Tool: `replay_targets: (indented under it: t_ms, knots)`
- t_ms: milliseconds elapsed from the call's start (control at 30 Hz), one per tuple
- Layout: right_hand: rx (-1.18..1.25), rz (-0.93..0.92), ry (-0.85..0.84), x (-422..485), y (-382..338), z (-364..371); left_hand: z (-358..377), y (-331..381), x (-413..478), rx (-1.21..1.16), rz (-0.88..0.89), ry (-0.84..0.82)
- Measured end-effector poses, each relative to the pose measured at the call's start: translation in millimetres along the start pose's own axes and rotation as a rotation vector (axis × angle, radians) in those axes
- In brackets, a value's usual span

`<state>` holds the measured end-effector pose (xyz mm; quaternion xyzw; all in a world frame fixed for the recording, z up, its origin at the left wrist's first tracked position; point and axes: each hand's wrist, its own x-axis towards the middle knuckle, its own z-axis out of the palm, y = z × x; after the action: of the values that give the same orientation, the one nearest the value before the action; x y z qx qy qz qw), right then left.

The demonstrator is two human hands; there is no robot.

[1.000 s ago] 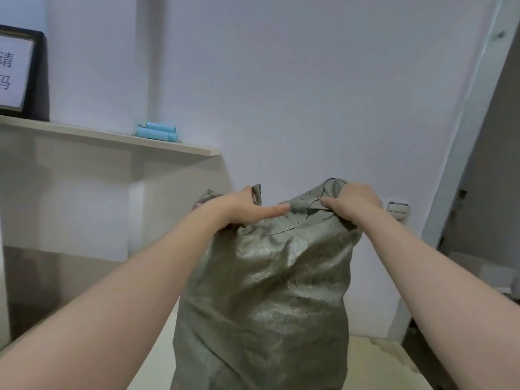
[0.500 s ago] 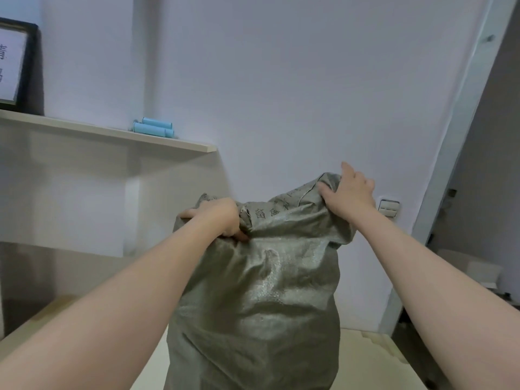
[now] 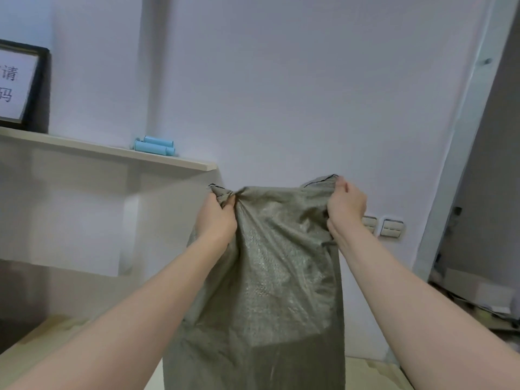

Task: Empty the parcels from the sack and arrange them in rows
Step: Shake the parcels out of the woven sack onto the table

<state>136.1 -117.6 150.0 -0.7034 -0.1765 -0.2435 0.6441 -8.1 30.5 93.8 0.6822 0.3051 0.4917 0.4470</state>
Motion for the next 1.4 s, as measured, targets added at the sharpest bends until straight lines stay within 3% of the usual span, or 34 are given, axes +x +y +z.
replay_targets:
  t_ms: [100,200,233,300,400,533,633,700,767,833,900,1000,1100,1167,1233,1300,1400]
  knots:
    - [0.359,-0.054,0.005,5.6,-27.2,9.7,4.3,23.4,2.3,-0.209,0.041,0.058]
    - [0.522,-0.146,-0.022,24.2,-45.7,11.5,7.2,47.9,11.3,-0.331,0.124,0.15]
    - [0.502,-0.172,-0.05,33.4,-43.7,11.5,8.6,53.3,14.4,-0.291,0.169,0.183]
    - [0.145,-0.202,-0.148,51.5,-27.7,7.6,14.2,50.2,23.8,-0.017,0.249,0.165]
    - [-0.278,-0.071,-0.272,60.3,10.9,-3.1,23.1,22.2,38.6,0.3,0.105,-0.014]
    - [-0.235,0.022,-0.344,43.2,35.5,-15.0,18.6,7.5,37.8,0.335,0.019,0.058]
    - [0.014,0.017,-0.374,22.0,17.5,-10.8,20.3,24.5,23.9,0.222,0.14,0.093]
    - [0.161,-0.086,-0.462,10.8,-2.0,-8.1,28.7,37.3,11.8,0.123,0.253,0.063]
    - [0.036,-0.21,-0.692,-1.5,-14.8,-9.7,36.2,44.0,4.7,0.071,0.306,-0.025]
    - [-0.237,-0.2,-0.864,-9.9,-11.3,-12.6,37.6,45.3,7.1,0.053,0.237,-0.129]
    - [-0.404,-0.225,-0.802,-17.3,2.4,-11.8,39.4,41.2,11.7,0.066,0.171,-0.208]
    - [-0.45,-0.286,-0.534,-16.9,22.4,-5.7,41.1,36.5,9.3,0.135,0.185,-0.389]
    - [-0.592,-0.265,-0.409,-13.0,26.7,-7.0,35.4,26.0,8.7,0.364,0.184,-0.537]
    - [-0.574,-0.253,-0.377,-13.0,26.6,-9.5,29.4,14.0,10.5,0.449,0.102,-0.542]
    - [-0.501,-0.276,-0.397,-18.5,24.2,-9.5,31.3,1.0,8.8,0.383,-0.003,-0.542]
    - [-0.389,-0.283,-0.413,-28.0,19.8,-8.8,39.5,-9.5,7.6,0.381,-0.021,-0.414]
    - [-0.245,-0.26,-0.36,-32.0,17.0,-4.9,46.3,-1.4,7.7,0.12,-0.027,-0.237]
